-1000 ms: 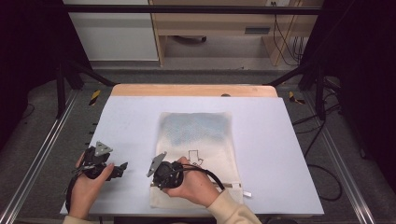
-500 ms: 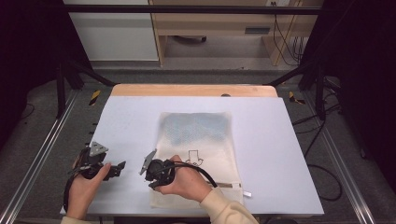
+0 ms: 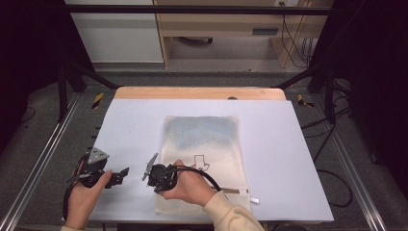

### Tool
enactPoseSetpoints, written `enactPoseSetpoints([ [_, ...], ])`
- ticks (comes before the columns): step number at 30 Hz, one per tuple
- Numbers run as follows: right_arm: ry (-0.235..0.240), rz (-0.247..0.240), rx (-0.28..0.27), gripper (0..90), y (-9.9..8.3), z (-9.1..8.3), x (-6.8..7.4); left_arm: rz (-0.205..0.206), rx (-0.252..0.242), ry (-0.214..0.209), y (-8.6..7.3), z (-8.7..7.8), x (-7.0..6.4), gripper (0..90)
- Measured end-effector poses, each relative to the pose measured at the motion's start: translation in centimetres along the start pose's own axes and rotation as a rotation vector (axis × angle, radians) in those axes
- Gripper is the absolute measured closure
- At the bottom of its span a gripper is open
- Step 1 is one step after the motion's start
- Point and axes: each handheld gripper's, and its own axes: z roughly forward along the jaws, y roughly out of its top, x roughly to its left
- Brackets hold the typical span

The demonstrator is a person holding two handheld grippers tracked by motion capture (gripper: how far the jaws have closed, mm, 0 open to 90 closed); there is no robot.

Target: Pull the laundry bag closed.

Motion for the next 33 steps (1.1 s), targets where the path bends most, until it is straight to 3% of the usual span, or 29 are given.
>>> enactPoseSetpoints([
  [9,-0.01,-0.018,-0.058,81.8,0.3,-2.7,0.3,-0.006,-0.017,-0.043,-0.3,-1.6,-0.6,8.2],
  [11,-0.011,-0.024,-0.062,81.8,0.3,-3.1,0.4,-0.013,-0.024,-0.073,-0.5,-1.7,-1.1,7.2],
  [19,-0.006,-0.028,-0.062,81.8,0.3,-3.4,-0.3,-0.001,-0.014,-0.144,-1.2,-2.0,-2.8,5.8],
  [21,-0.005,-0.023,-0.068,81.8,0.2,-3.4,-0.3,0.0,-0.019,-0.175,-1.1,-2.1,-3.3,6.1],
  [24,-0.001,-0.019,-0.08,81.8,0.1,-3.4,-0.4,0.005,0.012,-0.22,-1.1,-2.1,-4.0,8.7],
  [28,0.014,-0.013,-0.085,81.8,-0.1,-3.1,-0.5,-0.006,-0.002,-0.309,-1.3,-2.4,-5.0,9.9],
  [31,0.02,-0.017,-0.082,81.8,-0.2,-3.0,-0.6,-0.016,-0.02,-0.407,-1.2,-2.2,-6.2,11.3],
  [33,0.021,-0.021,-0.087,81.8,-0.2,-3.1,-0.6,0.007,-0.016,-0.406,-1.1,-1.9,-7.1,11.6],
])
